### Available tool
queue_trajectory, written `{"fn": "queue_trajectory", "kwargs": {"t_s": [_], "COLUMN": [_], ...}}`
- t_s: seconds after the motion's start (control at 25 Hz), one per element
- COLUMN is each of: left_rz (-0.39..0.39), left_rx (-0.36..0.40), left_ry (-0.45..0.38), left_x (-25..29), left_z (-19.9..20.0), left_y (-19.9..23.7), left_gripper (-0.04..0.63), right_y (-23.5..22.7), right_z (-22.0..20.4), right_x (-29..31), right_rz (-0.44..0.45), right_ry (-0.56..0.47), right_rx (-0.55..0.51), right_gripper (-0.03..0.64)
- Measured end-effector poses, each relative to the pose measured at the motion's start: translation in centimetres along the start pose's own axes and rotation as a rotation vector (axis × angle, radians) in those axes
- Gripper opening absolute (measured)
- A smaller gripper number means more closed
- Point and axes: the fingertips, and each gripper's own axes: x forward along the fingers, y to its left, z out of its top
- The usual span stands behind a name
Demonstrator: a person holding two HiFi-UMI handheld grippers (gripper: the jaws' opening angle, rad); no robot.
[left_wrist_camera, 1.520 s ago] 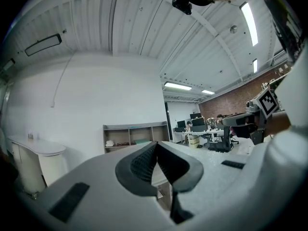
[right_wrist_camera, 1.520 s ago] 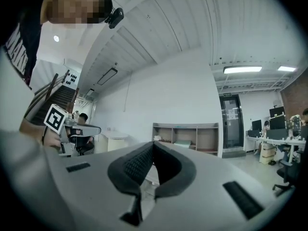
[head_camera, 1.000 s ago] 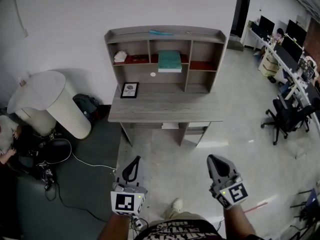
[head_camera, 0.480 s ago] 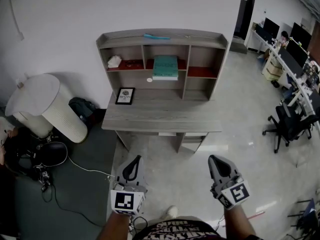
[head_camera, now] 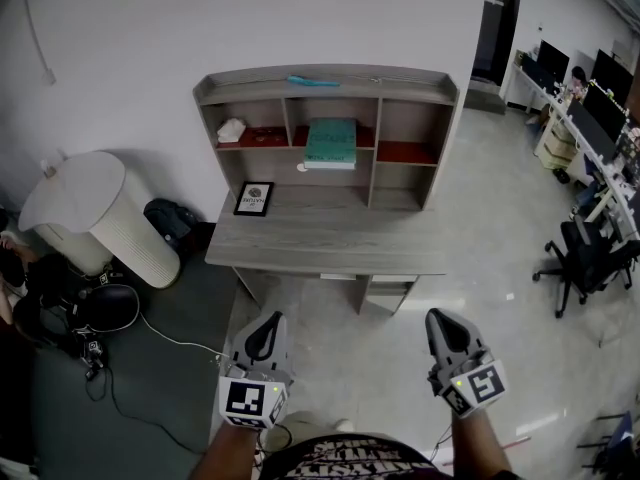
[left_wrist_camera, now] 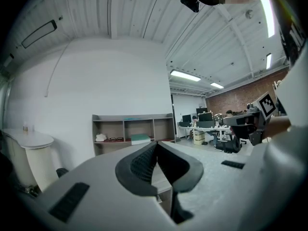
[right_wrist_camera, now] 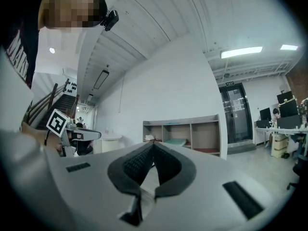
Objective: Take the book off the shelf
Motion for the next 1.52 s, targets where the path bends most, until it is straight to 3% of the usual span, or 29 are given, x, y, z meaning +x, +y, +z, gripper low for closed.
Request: {"fn": "queue_trajectory", "kwargs": {"t_s": [0.72, 1.52], "left_rz": [0.010, 0.009], "left_rx": [0.015, 0.012], "left_ry": [-0.005, 0.021], "left_x": [1.9, 10.1], "left_z": [0.0, -0.8], "left_y": [0.9, 9.7], "left_gripper": [0.006, 0.006], "right_y": [-1.1, -2.1], "right_z": [-0.4, -1.3], "right_x": [1.2, 13.9], "right_rz": [-0.007, 0.028], "right_ry": [0.001, 0.045], "right_rx": [0.001, 0.030], "right_gripper": [0.003, 0.003]}}
